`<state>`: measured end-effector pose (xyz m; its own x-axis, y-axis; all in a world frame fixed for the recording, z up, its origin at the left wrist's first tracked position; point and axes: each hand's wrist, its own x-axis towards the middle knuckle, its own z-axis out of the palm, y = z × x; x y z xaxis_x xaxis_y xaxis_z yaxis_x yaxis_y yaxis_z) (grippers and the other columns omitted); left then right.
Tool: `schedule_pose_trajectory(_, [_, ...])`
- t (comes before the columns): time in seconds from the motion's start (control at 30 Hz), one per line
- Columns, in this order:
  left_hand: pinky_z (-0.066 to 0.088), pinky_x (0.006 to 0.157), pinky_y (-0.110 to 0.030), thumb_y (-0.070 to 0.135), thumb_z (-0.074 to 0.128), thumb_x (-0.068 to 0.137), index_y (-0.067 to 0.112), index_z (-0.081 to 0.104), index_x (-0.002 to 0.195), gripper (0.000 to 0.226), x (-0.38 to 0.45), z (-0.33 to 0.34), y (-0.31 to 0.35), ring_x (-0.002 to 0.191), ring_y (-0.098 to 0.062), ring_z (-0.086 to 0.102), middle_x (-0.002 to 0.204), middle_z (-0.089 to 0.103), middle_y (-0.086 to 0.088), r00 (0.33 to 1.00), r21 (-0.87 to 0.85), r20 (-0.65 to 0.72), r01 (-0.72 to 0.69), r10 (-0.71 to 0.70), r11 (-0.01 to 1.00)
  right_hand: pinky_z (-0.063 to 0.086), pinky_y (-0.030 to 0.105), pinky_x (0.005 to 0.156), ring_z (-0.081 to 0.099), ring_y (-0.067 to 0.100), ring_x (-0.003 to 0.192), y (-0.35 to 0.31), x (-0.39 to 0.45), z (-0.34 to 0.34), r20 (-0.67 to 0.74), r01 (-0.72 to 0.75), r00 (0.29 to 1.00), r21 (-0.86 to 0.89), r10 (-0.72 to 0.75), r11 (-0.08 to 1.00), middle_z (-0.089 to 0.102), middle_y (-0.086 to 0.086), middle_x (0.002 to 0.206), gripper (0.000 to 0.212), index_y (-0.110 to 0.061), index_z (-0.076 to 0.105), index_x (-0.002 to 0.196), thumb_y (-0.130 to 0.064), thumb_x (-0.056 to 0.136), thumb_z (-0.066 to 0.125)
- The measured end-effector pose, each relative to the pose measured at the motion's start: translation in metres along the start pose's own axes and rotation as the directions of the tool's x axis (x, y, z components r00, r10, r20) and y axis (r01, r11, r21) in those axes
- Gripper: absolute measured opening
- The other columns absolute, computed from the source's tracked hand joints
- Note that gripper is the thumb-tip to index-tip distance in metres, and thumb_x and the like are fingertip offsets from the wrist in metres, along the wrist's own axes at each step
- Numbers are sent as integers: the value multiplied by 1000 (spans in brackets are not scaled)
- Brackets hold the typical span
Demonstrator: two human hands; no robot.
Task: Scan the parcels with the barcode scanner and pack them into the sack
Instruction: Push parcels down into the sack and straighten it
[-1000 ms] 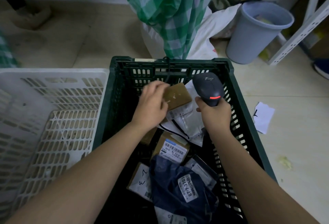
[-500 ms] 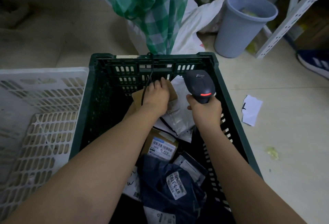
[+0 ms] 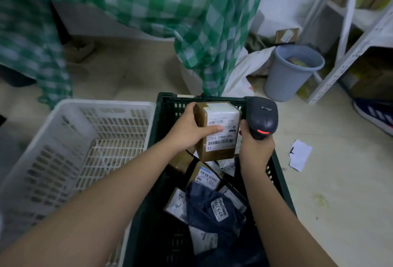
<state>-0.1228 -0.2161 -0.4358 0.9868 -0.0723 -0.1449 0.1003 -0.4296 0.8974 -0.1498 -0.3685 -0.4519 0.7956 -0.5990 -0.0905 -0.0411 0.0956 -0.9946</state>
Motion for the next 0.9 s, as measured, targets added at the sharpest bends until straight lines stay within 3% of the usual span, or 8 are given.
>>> schedule_pose_trajectory(0.07, [39,75,-5,40,78,76,20,23,146,92,-29,-26,10,103,-5,48,125,48,10,998,-47,-64,19,-22,999,55,32,82,69,16,92,-20,-19,5,108,8,994,-29,-5,1000,72,-3,92,15,-27,66,89,-24,79,77])
schedule_pose_trajectory(0.13, [41,87,-17,44,78,73,19,27,143,90,-60,-53,18,106,-9,51,128,51,6,990,-102,-133,39,-52,994,55,40,87,69,20,94,-40,-41,11,239,17,971,-38,-7,999,73,0,96,18,-26,66,93,-24,79,78])
schedule_pose_trajectory(0.27, [51,95,-39,59,75,60,24,39,133,88,-121,-109,29,100,-15,63,117,59,4,967,-233,-216,82,-134,969,54,23,77,68,10,88,-84,-94,26,474,73,879,-10,-59,997,73,0,95,23,-12,70,103,-16,81,77])
schedule_pose_trajectory(0.4, [51,92,-31,46,84,65,26,54,126,70,-169,-152,26,97,-9,64,111,63,8,967,-234,-233,49,-105,971,47,6,62,63,0,74,-113,-139,42,579,79,810,44,-90,996,69,-5,85,22,-8,68,100,-12,80,78])
schedule_pose_trajectory(0.47, [46,93,-24,37,84,69,26,55,130,68,-185,-164,18,103,-7,60,116,62,10,984,-92,-158,72,-86,993,49,9,63,65,6,75,-112,-153,47,643,73,763,22,-70,997,71,-4,84,24,-5,70,101,-12,79,78])
schedule_pose_trajectory(0.6, [38,99,-23,43,85,66,23,48,139,84,-198,-163,-16,120,-9,51,129,52,11,986,167,63,141,-153,976,49,10,65,65,-5,73,-75,-168,43,780,111,624,-154,52,982,71,-8,86,34,-4,70,106,-10,75,81])
schedule_pose_trajectory(0.77, [37,108,-30,39,85,68,15,37,142,91,-194,-154,-44,128,-18,47,145,45,-3,959,187,158,205,-235,961,48,10,68,63,-4,81,-41,-166,39,854,99,441,-351,275,931,70,-12,93,37,-18,67,110,-15,76,80])
schedule_pose_trajectory(0.9, [37,109,-30,35,86,68,12,33,143,95,-185,-151,-60,130,-18,46,148,42,-6,934,102,231,256,-273,961,50,25,91,65,13,107,-22,-158,40,868,82,333,-415,367,906,71,-4,111,39,-24,69,107,-23,71,84])
